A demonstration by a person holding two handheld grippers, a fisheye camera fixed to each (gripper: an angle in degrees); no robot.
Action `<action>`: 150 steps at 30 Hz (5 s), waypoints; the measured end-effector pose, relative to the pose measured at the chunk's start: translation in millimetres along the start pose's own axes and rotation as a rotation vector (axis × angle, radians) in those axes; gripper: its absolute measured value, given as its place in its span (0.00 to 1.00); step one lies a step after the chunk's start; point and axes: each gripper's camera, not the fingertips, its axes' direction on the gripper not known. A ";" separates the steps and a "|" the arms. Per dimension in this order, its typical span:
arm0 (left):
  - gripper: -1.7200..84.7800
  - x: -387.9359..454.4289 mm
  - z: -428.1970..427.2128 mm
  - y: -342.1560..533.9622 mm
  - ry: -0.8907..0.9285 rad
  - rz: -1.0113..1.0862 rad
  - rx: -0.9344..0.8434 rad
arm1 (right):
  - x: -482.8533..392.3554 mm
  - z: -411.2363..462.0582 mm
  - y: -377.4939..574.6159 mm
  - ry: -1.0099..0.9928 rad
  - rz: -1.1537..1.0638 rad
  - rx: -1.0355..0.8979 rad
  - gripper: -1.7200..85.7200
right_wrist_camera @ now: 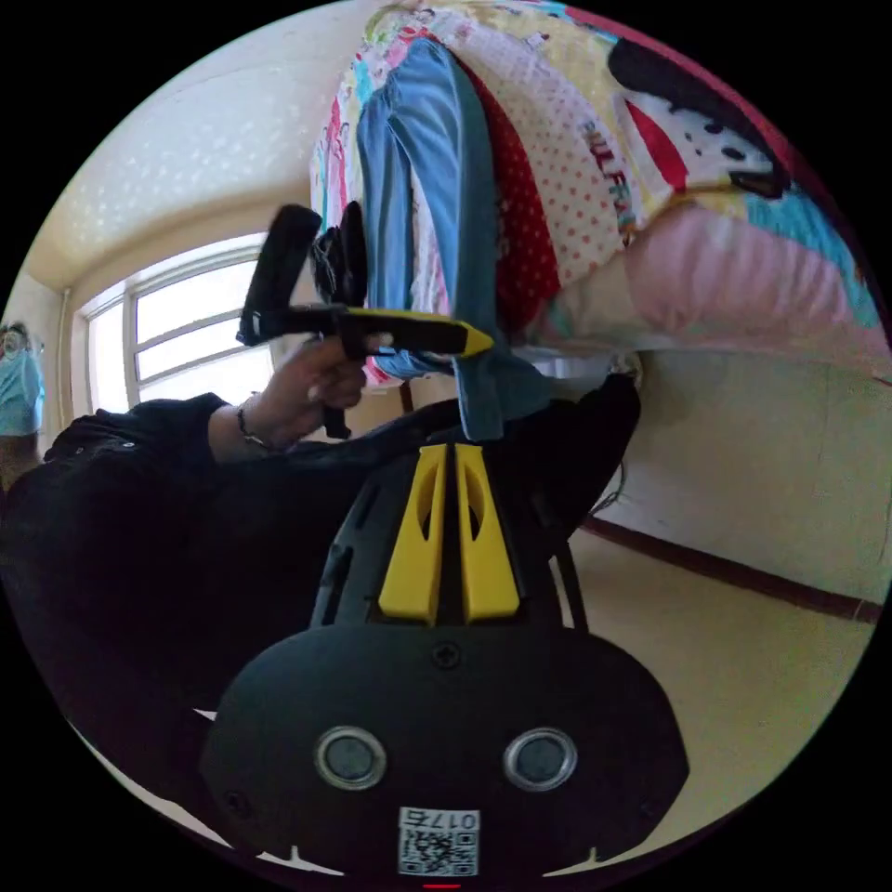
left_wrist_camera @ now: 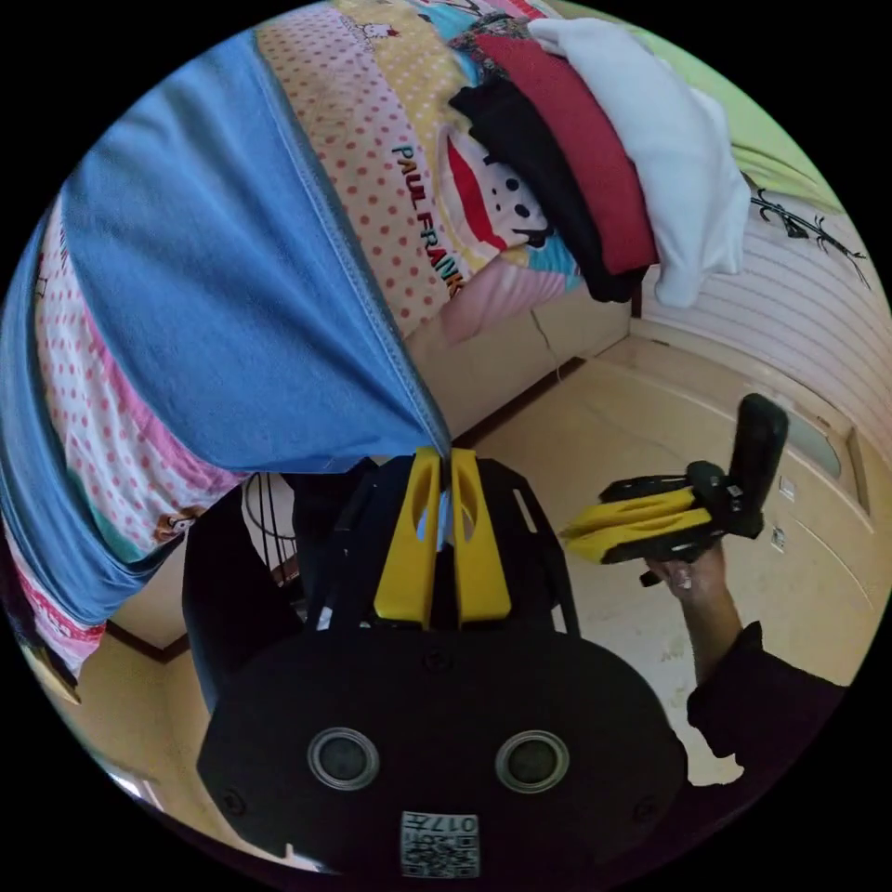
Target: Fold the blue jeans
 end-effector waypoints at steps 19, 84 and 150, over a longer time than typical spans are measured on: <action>0.01 -71.8 -151.8 55.5 0.593 -0.001 0.146 | 93.2 40.9 -546.1 0.335 0.032 0.322 0.11; 0.10 -268.3 -356.5 233.5 0.307 0.054 0.256 | 22.7 438.8 -160.9 0.491 -0.088 -0.256 0.11; 0.01 -8.9 -352.0 309.7 0.705 0.348 0.922 | -170.3 211.2 -205.2 -0.425 -0.465 -0.020 0.03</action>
